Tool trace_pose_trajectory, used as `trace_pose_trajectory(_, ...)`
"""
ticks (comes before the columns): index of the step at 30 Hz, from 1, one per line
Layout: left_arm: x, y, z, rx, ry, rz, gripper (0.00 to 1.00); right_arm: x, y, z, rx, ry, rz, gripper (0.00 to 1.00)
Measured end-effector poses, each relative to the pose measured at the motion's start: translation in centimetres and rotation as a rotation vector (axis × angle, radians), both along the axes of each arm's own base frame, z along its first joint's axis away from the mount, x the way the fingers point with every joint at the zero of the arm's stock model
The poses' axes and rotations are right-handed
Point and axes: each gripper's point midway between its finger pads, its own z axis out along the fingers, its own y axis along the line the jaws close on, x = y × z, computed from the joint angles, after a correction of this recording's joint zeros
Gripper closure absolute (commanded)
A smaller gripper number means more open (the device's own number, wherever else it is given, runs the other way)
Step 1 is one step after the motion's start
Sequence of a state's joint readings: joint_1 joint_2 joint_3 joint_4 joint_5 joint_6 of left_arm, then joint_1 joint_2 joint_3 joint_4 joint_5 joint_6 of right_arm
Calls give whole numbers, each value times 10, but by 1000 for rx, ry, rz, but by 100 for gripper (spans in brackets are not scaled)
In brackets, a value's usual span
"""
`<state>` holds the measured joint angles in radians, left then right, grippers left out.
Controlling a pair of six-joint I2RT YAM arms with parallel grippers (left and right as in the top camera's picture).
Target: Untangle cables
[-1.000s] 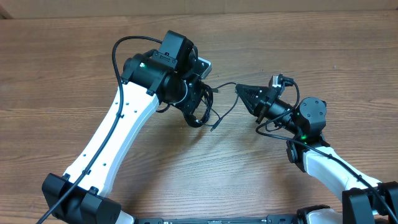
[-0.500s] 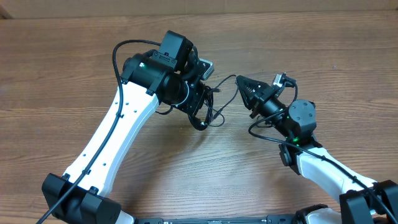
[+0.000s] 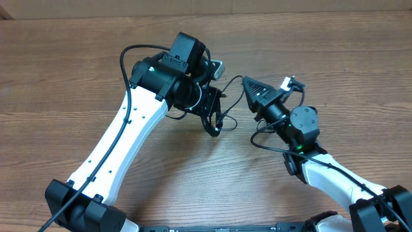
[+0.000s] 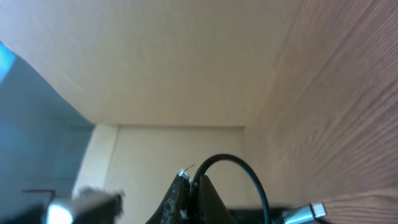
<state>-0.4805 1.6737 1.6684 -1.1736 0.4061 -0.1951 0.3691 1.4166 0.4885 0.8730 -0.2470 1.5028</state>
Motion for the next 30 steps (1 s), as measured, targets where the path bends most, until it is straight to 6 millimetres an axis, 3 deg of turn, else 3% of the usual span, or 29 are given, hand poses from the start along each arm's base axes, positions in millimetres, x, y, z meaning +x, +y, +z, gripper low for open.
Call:
trace_pose_trajectory(7,24,-11,13,-92,-13,156,96,-23,35,-27,-111,48,122,96)
trace_pose_trajectory(12,44,-13,24,-161,-26,258,96,-39,52,-28,-170,-7,235,92)
trace_pose_trajectory(18,42,-20,27,-195,1,280,96,-54,65,-28,-220,-69,344,86)
trace_pose_trajectory(22,39,-28,29,-214,20,290,96,-62,70,-36,-273,-86,389,59)
trace_pose_trajectory(24,41,-29,31,-228,20,301,96,-64,71,-44,-312,-83,404,56)
trace_pose_trajectory(25,42,-30,32,-233,20,306,96,-65,71,-47,-331,-84,412,45)
trace_pose_trajectory(26,44,-30,34,-243,21,319,96,-66,68,-57,-370,-70,421,25)
trace_pose_trajectory(28,47,-26,34,-250,34,351,96,-67,64,-68,-410,-52,431,0)
trace_pose_trajectory(30,52,-20,34,-258,52,400,96,-65,54,-78,-448,-29,430,0)
